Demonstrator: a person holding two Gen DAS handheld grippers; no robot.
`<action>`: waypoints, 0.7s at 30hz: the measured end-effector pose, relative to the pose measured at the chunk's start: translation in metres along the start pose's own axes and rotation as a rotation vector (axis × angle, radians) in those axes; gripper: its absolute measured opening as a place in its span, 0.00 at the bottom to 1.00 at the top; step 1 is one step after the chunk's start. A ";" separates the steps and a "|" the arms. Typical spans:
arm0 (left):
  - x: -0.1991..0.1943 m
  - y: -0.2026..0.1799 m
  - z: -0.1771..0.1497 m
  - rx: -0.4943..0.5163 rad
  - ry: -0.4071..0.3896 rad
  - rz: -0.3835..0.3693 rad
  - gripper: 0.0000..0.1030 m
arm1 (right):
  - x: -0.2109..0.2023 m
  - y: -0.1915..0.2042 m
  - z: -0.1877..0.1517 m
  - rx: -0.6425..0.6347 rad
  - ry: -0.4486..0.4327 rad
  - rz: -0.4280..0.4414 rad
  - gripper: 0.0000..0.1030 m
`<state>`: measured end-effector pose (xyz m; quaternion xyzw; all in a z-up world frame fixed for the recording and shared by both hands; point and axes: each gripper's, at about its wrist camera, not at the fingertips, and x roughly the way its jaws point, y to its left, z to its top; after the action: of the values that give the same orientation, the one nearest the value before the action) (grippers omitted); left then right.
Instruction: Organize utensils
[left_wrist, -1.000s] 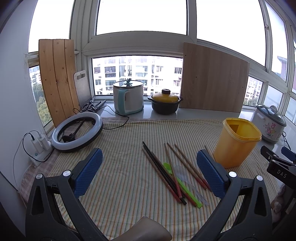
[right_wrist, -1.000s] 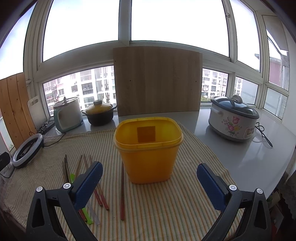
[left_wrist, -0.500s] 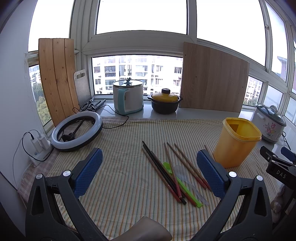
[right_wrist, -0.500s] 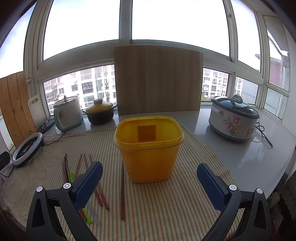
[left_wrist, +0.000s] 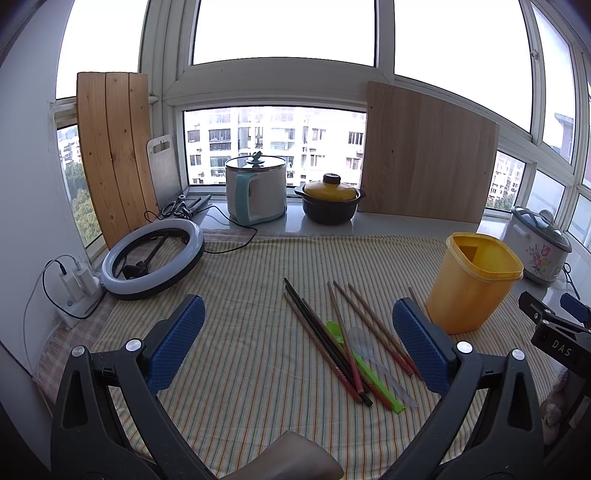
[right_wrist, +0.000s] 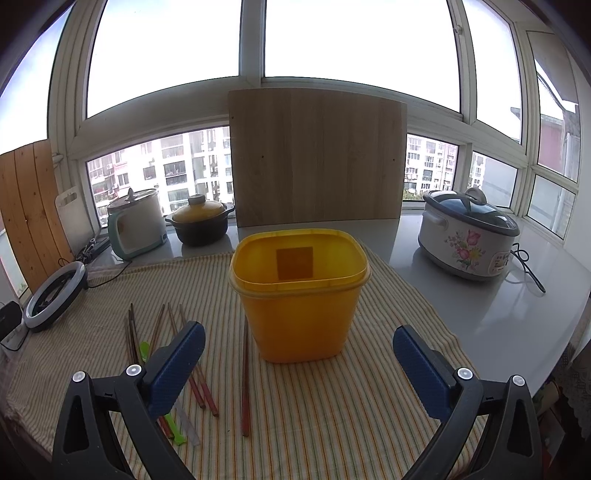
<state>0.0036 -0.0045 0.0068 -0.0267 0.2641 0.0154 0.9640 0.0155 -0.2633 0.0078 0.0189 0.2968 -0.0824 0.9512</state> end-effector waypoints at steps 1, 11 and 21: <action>0.000 0.000 0.000 -0.001 0.000 -0.001 1.00 | 0.000 0.000 0.000 0.000 0.002 0.000 1.00; 0.003 -0.003 -0.006 -0.005 0.015 -0.003 1.00 | 0.004 0.001 -0.003 -0.011 0.020 0.009 1.00; 0.010 -0.001 -0.011 -0.005 0.037 -0.004 1.00 | 0.009 0.001 -0.004 -0.037 0.018 0.001 1.00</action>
<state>0.0069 -0.0063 -0.0082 -0.0300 0.2819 0.0134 0.9589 0.0207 -0.2633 -0.0007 0.0020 0.3067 -0.0762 0.9487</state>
